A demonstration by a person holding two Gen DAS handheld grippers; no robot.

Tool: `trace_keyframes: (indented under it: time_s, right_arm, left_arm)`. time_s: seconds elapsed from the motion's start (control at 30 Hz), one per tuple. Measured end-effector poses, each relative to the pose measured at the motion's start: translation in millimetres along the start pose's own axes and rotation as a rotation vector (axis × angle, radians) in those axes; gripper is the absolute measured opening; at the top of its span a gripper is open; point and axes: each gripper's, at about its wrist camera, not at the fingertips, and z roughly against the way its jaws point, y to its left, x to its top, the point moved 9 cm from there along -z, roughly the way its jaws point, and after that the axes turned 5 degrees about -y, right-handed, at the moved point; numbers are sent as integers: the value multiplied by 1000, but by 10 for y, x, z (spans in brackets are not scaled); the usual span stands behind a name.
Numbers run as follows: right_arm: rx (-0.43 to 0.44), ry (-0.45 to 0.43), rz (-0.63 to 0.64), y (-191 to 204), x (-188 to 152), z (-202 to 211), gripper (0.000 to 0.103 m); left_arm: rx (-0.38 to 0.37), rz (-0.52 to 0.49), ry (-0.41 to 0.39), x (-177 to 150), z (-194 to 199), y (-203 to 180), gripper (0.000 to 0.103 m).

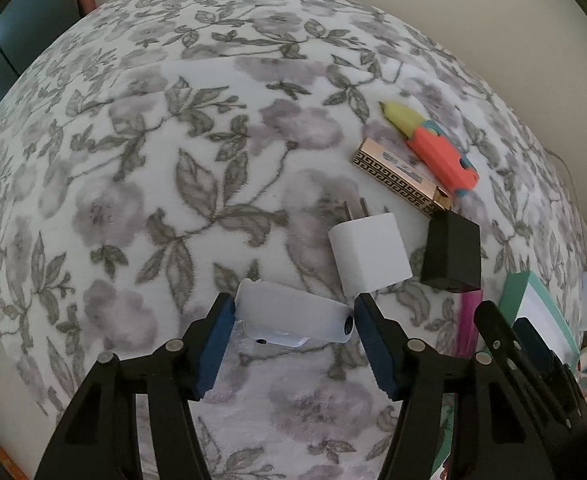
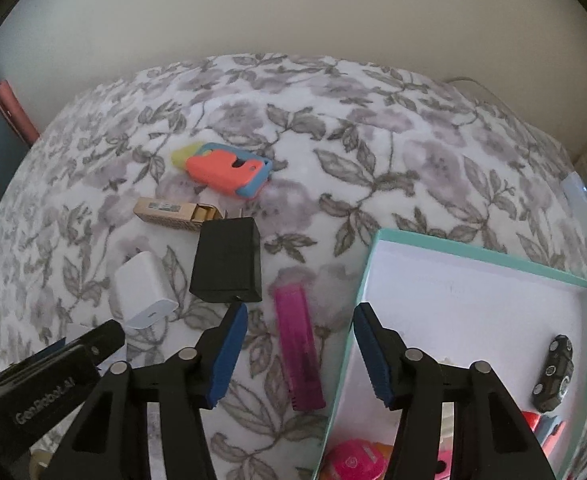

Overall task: Organize rigid objects
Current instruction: 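Grasp the white plastic band with left tool while right grasps the magenta stick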

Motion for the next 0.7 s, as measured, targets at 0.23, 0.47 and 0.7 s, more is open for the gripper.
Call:
trace_keyframes:
  time_s: [0.23, 0.47, 0.7]
  right_arm:
    - [6, -21, 20, 24, 64, 52, 54]
    - [25, 14, 74, 185, 46, -39, 51]
    - [11, 72, 47, 131, -54, -217, 43]
  left_arm:
    - [2, 0, 2, 7, -2, 22, 63]
    - [1, 2, 5, -14, 12, 46, 64]
    - [4, 1, 4, -9, 11, 43, 64]
